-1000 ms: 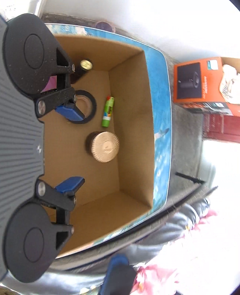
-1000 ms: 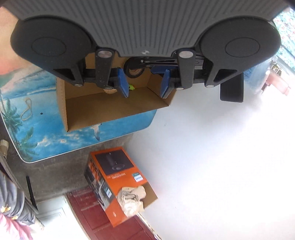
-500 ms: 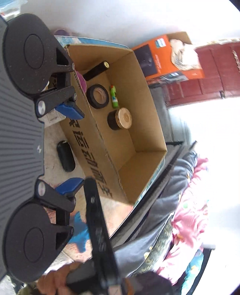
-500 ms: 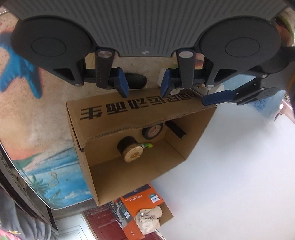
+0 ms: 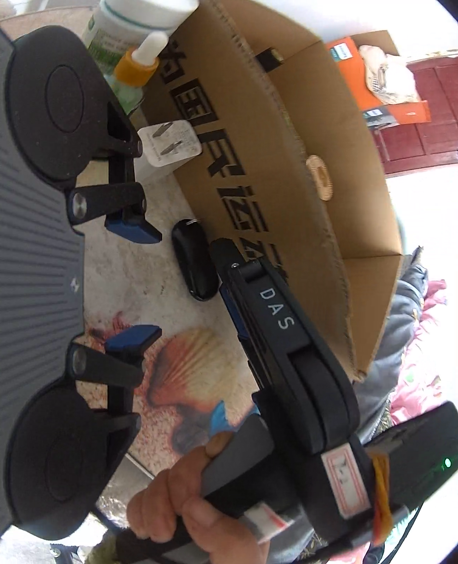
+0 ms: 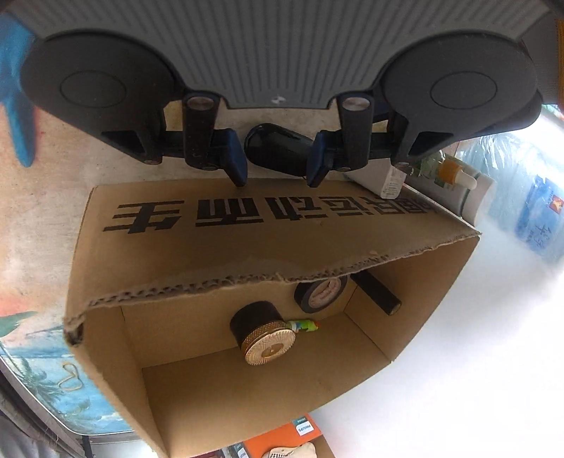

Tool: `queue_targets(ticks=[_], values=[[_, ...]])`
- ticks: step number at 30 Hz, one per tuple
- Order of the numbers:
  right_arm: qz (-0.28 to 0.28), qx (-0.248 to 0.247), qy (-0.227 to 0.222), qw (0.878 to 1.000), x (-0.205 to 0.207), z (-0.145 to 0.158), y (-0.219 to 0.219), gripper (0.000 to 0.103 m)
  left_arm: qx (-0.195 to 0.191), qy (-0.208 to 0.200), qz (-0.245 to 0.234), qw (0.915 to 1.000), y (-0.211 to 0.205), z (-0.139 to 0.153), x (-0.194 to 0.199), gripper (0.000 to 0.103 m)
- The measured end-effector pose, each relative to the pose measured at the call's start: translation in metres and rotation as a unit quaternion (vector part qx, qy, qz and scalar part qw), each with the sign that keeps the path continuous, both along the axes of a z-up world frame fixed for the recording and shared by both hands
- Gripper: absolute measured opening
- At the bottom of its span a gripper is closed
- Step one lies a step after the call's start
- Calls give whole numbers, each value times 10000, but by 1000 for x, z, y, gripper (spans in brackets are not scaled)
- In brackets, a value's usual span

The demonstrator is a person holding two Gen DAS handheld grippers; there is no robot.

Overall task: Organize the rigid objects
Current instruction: 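Move the right gripper to the black key fob and grasp it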

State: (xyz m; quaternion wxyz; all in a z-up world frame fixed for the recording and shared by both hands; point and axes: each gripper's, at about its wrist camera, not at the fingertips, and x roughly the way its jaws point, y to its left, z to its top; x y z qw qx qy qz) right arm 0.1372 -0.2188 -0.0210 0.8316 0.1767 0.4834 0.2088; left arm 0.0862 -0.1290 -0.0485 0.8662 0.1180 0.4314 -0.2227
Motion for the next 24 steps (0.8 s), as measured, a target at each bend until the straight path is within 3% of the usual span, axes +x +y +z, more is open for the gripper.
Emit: queue_targets(ticks=[4, 9, 17, 24], values=[[120, -24, 144, 9998, -5, 1, 4, 36, -106, 201, 52, 9997, 8, -7, 5, 46], [326, 462, 496, 9972, -15, 3, 4, 35, -260, 289, 45, 9992, 23, -6, 4, 48], [-90, 345, 530, 9980, -3, -4, 3, 33, -499, 374, 166, 9979, 40, -5, 11, 54], [6, 641, 796, 9948, -1, -9, 7, 25, -557, 440, 241, 9972, 41, 0, 17, 44]])
